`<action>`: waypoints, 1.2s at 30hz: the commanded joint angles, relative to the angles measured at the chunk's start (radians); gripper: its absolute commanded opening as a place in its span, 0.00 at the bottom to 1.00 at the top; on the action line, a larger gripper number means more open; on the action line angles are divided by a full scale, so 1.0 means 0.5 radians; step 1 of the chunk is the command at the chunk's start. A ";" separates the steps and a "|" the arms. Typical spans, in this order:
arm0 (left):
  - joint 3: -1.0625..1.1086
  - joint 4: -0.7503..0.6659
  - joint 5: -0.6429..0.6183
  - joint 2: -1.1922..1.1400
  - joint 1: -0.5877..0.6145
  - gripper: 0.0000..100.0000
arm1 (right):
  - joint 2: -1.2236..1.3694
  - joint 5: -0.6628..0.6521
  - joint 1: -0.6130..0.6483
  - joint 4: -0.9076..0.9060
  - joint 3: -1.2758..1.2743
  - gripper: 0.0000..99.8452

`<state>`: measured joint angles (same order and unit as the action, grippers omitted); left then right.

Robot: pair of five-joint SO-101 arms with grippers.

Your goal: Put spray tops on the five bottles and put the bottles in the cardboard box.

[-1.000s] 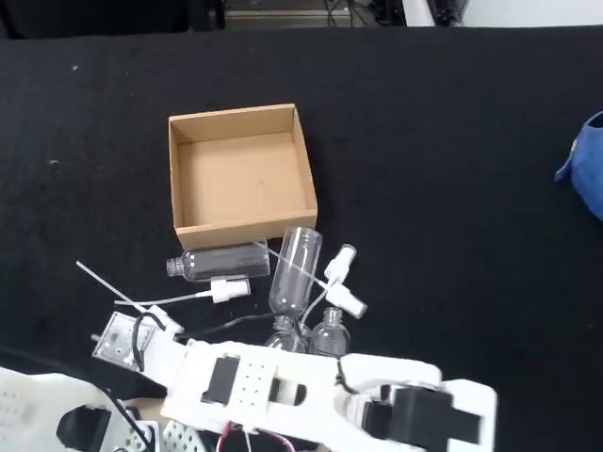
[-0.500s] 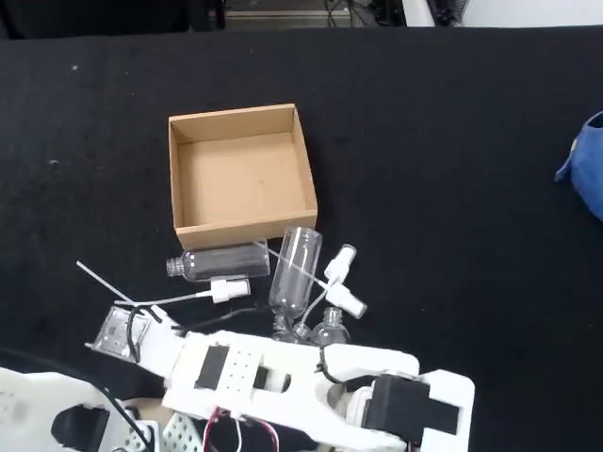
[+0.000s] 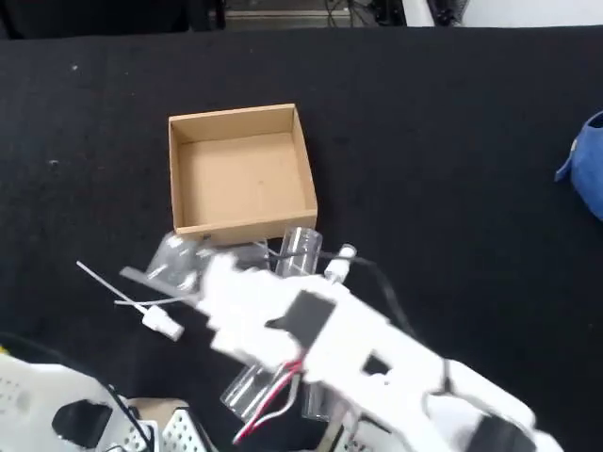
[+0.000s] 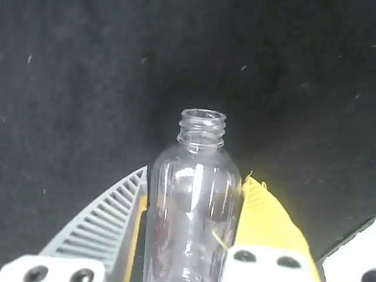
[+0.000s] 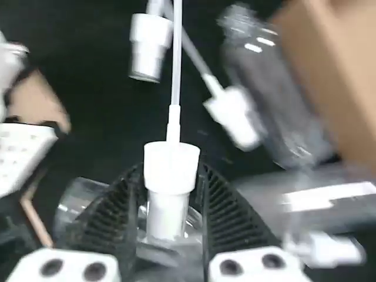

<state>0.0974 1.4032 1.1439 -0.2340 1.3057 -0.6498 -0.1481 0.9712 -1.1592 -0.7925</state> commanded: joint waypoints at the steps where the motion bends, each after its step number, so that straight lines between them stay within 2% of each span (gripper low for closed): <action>1: -0.097 0.117 0.003 0.258 -0.097 0.03 | -0.407 -0.153 -0.571 -0.215 0.118 0.01; 4: -0.029 0.157 -0.132 0.525 -0.189 0.03 | -0.569 -0.184 -1.013 -0.270 0.118 0.01; 8: 0.103 0.080 -0.562 0.875 -0.474 0.03 | -0.701 -0.172 -1.436 -0.264 0.115 0.01; 12: 0.213 0.055 -1.056 1.246 -1.002 0.03 | -0.707 -0.012 -1.688 -0.172 0.103 0.01; 16: 0.290 0.034 -1.464 1.636 -1.625 0.03 | -0.658 0.037 -2.105 -0.110 0.051 0.01; 20: 0.354 -0.230 -1.771 1.841 -2.104 0.03 | -0.465 0.034 -2.449 -0.046 -0.035 0.01; 24: 0.499 -0.598 -1.958 1.860 -2.386 0.03 | -0.170 0.061 -2.673 0.104 -0.084 0.01; 29: 0.861 -1.089 -2.111 1.930 -2.677 0.03 | 0.109 0.325 -2.832 0.212 -0.078 0.01; 33: 1.235 -1.427 -2.283 2.127 -2.760 0.03 | 0.195 0.568 -2.851 0.252 -0.091 0.01; 36: 1.475 -1.580 -2.433 2.360 -2.766 0.03 | 0.207 0.746 -2.851 0.252 -0.091 0.01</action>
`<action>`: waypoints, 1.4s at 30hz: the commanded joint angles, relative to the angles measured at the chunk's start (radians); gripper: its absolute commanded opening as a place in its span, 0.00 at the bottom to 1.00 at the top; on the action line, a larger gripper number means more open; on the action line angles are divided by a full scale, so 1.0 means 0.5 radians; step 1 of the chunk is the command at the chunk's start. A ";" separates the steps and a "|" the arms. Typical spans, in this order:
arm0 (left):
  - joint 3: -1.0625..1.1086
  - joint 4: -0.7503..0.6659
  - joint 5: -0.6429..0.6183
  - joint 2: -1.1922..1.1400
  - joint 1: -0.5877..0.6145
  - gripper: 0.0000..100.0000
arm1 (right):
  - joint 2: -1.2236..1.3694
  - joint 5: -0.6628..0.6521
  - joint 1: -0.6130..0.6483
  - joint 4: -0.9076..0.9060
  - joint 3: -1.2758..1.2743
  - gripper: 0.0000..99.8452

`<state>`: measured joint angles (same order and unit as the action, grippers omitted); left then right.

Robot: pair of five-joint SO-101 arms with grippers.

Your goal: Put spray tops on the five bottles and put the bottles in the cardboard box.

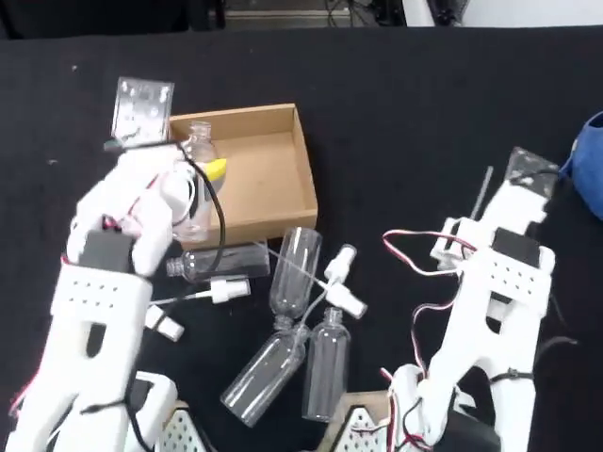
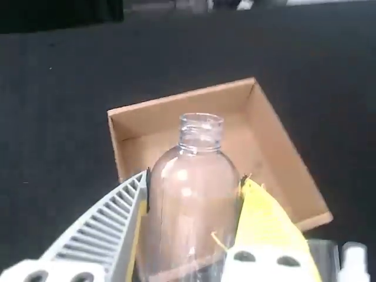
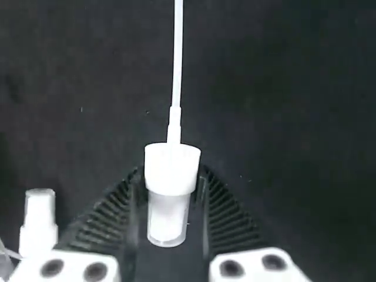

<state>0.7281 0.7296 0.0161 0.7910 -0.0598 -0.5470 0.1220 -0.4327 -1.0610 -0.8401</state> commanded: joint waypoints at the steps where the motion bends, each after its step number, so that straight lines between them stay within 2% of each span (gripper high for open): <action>1: 0.281 -0.261 -0.215 0.399 -0.035 0.03 | 0.005 0.249 -0.043 0.061 0.005 0.01; 4: 0.468 -0.310 -0.304 0.647 -0.035 0.03 | 0.023 0.270 -0.046 0.068 0.011 0.03; 6: 0.591 -0.344 -0.381 0.813 -0.035 0.03 | 0.038 0.264 -0.031 0.058 0.017 0.08; 11: 0.864 -0.436 -0.470 1.117 -0.038 0.03 | 0.041 0.046 -0.031 -0.015 0.014 0.21; 15: 0.996 -0.448 -0.470 1.274 -0.038 0.03 | 0.038 -0.098 -0.031 -0.190 0.161 0.22; 18: 1.033 -0.430 -0.463 1.353 -0.038 0.03 | 0.044 -0.503 -0.043 -0.334 0.327 0.21; 24: 1.094 -0.430 -0.460 1.418 -0.035 0.03 | 0.048 -2.044 -0.049 -0.503 0.376 0.19; 27: 1.091 -0.430 -0.460 1.399 -0.035 0.03 | 0.048 -2.538 -0.049 -0.525 0.284 0.19; 31: 1.094 -0.430 -0.457 1.399 -0.035 0.03 | 0.048 -3.017 -0.049 -0.516 0.173 0.23; 34: 1.091 -0.430 -0.457 1.399 -0.035 0.03 | 0.048 -3.265 -0.049 -0.466 0.100 0.25; 42: 1.085 -0.430 -0.457 1.399 -0.035 0.03 | 0.048 -3.768 -0.132 0.126 -0.339 0.25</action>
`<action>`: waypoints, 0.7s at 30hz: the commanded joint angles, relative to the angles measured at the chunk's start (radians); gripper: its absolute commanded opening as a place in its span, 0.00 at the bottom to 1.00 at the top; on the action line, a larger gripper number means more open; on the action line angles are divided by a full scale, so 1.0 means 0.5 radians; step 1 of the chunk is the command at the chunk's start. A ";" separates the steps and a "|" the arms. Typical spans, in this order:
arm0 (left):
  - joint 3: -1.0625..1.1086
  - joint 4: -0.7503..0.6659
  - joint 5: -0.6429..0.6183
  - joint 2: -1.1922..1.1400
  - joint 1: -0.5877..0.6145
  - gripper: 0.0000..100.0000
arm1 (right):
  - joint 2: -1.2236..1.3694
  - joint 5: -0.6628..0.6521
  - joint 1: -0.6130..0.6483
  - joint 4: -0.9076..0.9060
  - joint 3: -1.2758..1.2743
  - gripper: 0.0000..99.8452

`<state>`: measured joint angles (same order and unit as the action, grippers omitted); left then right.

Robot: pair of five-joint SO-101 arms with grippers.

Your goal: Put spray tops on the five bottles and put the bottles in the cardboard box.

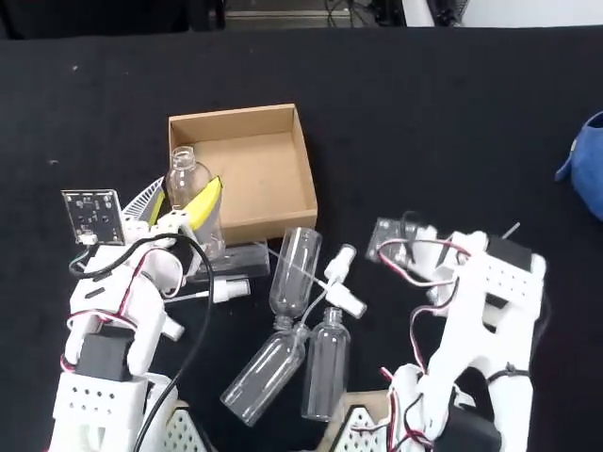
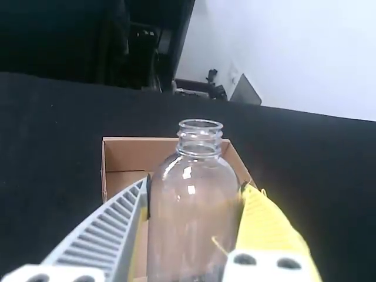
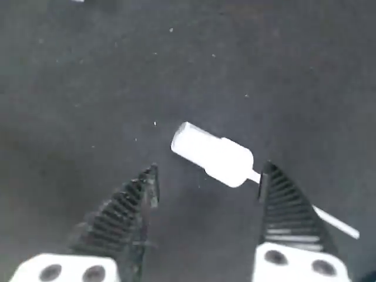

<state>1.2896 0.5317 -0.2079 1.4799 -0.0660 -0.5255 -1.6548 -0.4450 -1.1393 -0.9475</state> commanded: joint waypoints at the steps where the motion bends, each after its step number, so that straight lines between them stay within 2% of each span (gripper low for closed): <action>1: -0.038 -0.034 -0.009 0.021 -0.023 0.03 | 0.005 -0.252 -0.135 0.344 -0.149 0.25; 9: -0.029 -0.034 -0.009 0.021 -0.023 0.03 | 0.060 -0.525 -0.215 0.436 -0.219 0.25; 16: -0.026 -0.034 -0.009 0.021 -0.023 0.03 | 0.397 -0.555 -0.221 0.601 -0.133 0.25; 19: -0.026 -0.034 -0.009 0.021 -0.023 0.03 | 0.489 -0.546 -0.218 0.605 -0.084 0.17; 21: -0.026 -0.031 -0.009 0.025 -0.023 0.03 | 0.489 -0.494 -0.218 0.605 -0.087 0.05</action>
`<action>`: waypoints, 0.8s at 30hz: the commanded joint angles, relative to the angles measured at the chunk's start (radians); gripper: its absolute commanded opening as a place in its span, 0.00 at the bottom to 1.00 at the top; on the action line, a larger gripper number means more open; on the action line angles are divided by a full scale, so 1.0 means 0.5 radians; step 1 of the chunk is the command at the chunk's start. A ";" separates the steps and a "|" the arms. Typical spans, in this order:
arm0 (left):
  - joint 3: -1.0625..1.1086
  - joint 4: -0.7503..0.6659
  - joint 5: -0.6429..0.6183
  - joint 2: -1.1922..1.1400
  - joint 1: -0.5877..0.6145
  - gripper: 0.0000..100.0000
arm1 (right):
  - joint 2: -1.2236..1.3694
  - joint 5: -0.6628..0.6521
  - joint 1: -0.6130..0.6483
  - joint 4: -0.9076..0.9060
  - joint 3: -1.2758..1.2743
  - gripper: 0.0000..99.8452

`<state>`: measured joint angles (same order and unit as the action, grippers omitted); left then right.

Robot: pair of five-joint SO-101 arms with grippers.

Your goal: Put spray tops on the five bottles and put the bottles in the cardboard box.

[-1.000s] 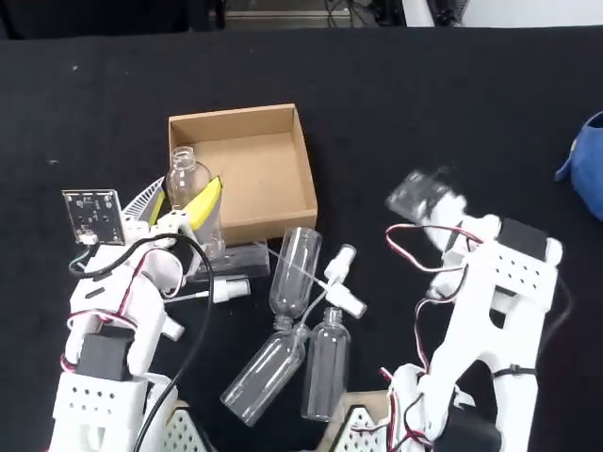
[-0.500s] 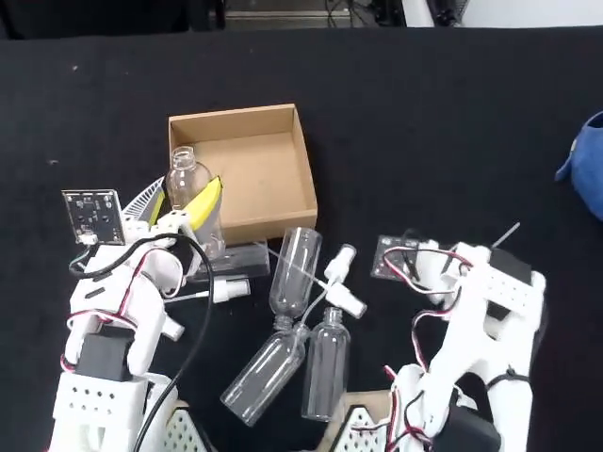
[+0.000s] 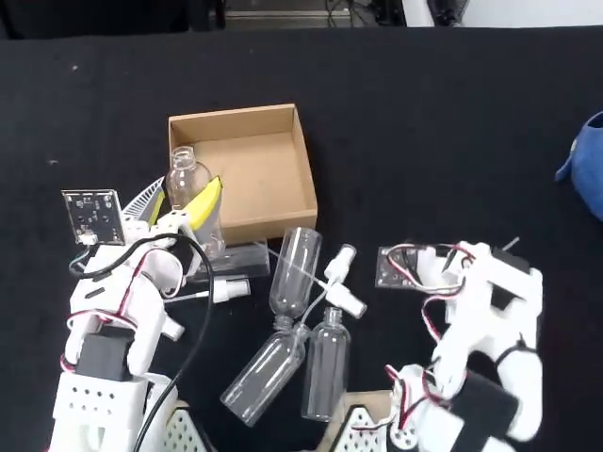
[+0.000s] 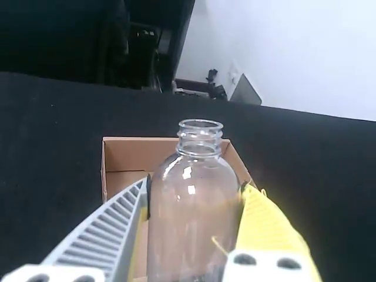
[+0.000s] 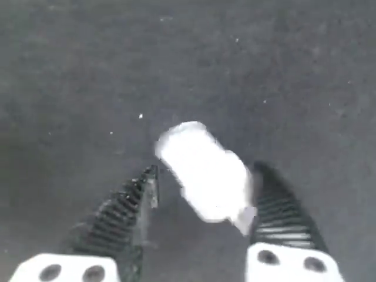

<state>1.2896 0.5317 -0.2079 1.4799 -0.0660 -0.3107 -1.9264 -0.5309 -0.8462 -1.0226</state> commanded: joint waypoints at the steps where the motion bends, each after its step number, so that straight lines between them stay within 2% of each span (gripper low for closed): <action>1: -0.026 -0.031 -0.009 0.025 -0.023 0.03 | 0.044 0.141 -0.046 0.018 0.066 0.00; 3: -0.026 -0.031 -0.009 0.025 -0.023 0.03 | -0.005 0.436 -0.046 0.018 0.069 0.04; 6: -0.026 -0.031 -0.009 0.025 -0.023 0.03 | -0.140 0.930 -0.037 0.018 0.069 0.01; 11: -0.023 -0.031 -0.009 0.025 -0.023 0.03 | -0.391 1.961 -0.089 0.012 0.063 0.01; 16: -0.023 -0.031 -0.009 0.028 -0.023 0.03 | -0.578 2.486 -0.092 -0.249 0.321 0.01; 20: -0.029 -0.068 -0.009 0.040 -0.026 0.03 | -0.674 2.912 0.193 -0.709 0.858 0.01; 24: -0.002 -0.166 -0.006 0.040 -0.054 0.03 | -0.683 3.345 0.644 -1.031 1.450 0.01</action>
<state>1.2896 0.5025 -0.2079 1.4799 -0.0660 -0.6038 -0.4580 -0.4158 -1.2114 -0.6206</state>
